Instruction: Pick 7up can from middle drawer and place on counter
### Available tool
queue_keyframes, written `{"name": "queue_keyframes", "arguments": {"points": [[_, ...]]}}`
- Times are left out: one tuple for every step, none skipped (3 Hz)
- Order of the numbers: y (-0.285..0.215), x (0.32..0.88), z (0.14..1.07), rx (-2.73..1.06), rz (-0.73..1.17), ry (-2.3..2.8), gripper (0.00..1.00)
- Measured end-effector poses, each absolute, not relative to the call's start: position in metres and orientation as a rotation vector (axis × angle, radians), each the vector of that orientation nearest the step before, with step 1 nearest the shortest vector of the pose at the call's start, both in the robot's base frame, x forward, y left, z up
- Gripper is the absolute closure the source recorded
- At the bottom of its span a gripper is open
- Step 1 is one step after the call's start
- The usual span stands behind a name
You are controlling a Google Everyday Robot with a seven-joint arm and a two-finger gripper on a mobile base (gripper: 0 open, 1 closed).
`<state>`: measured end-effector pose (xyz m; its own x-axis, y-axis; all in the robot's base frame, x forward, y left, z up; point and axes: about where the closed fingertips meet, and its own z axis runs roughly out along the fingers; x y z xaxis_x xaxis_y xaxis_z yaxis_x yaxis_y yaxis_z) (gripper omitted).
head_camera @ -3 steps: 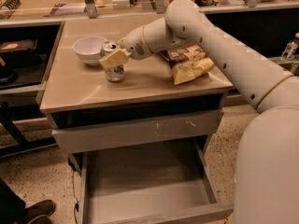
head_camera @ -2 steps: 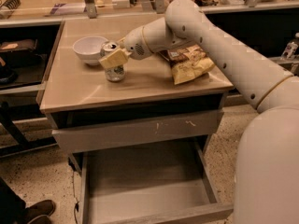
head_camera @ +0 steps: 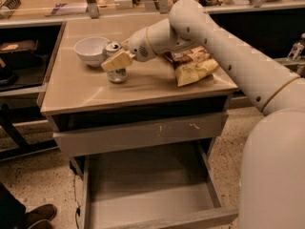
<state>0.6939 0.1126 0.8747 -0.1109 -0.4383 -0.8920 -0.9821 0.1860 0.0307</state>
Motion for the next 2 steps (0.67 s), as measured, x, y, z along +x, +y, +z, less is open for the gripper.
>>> {"name": "queue_keyframes", "arguments": {"points": [[0.1126, 0.6939, 0.8747, -1.362, 0.873, 1.676, 0.0], [0.1126, 0.6939, 0.8747, -1.362, 0.873, 1.676, 0.0]]}}
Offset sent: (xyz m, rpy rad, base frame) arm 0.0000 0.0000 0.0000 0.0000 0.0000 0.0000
